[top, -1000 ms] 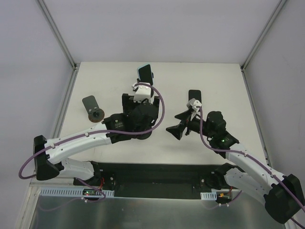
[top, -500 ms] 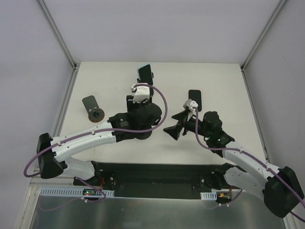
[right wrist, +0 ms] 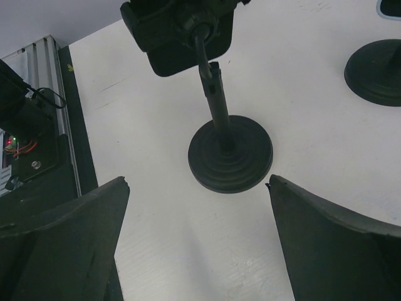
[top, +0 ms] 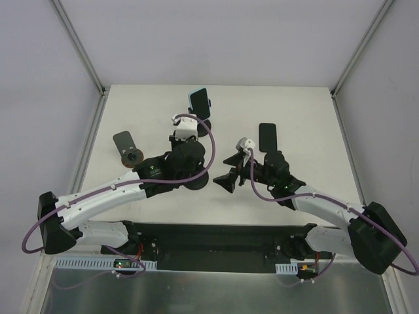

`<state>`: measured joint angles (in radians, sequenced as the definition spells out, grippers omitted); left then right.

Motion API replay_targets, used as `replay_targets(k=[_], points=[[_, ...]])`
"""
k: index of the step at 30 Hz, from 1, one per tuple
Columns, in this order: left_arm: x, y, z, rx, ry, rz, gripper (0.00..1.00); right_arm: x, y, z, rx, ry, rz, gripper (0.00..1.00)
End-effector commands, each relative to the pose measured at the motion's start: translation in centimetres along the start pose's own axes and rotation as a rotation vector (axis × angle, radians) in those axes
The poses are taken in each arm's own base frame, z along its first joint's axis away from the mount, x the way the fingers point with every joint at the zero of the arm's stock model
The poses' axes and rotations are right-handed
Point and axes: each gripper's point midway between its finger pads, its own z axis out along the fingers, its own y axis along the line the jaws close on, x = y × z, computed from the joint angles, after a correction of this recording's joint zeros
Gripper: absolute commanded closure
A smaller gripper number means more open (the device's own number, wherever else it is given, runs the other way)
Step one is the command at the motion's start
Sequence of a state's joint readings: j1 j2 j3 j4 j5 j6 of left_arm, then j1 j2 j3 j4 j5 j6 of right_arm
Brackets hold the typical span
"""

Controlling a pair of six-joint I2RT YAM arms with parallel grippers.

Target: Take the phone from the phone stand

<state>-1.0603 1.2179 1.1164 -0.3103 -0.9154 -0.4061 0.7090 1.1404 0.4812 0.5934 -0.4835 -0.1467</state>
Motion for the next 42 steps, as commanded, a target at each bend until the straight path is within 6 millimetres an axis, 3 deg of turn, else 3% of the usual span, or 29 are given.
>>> replay_targets(k=[1, 9, 23, 26, 29, 30, 34, 35, 38, 42], points=[[-0.2, -3.5, -1.4, 0.246, 0.002, -0.053, 0.91, -5.7, 0.6, 2.1, -0.028, -0.166, -0.124, 0.04], [0.3, -4.9, -2.4, 0.391, 0.014, -0.010, 0.93, -6.8, -0.8, 4.9, 0.006, -0.196, -0.174, 0.01], [1.2, -6.2, -2.4, 0.456, 0.038, -0.007, 0.93, -4.6, -1.1, 8.0, -0.017, -0.169, -0.183, 0.11], [1.0, -6.2, -2.5, 0.462, 0.036, -0.011, 0.93, -4.7, -1.1, 8.2, -0.025, -0.174, -0.186, 0.18], [1.1, -6.2, -2.5, 0.458, 0.037, -0.014, 0.92, -4.4, -1.0, 8.3, -0.032, -0.169, -0.186, 0.32], [1.4, -6.1, -2.4, 0.453, 0.043, -0.011, 0.90, -4.3, -0.9, 8.3, -0.034, -0.168, -0.188, 0.40], [1.6, -5.9, -2.1, 0.436, 0.046, -0.020, 0.70, -4.1, -0.9, 8.1, -0.036, -0.164, -0.191, 0.67], [1.8, -5.8, -2.0, 0.424, 0.046, -0.021, 0.60, -4.1, -0.9, 8.0, -0.036, -0.164, -0.192, 0.79], [1.8, -5.6, -1.7, 0.407, 0.047, -0.023, 0.48, -3.6, -0.7, 8.0, -0.045, -0.149, -0.192, 0.94], [2.2, -5.3, -1.0, 0.362, 0.050, -0.030, 0.42, -3.5, -0.7, 7.9, -0.040, -0.145, -0.194, 0.99]])
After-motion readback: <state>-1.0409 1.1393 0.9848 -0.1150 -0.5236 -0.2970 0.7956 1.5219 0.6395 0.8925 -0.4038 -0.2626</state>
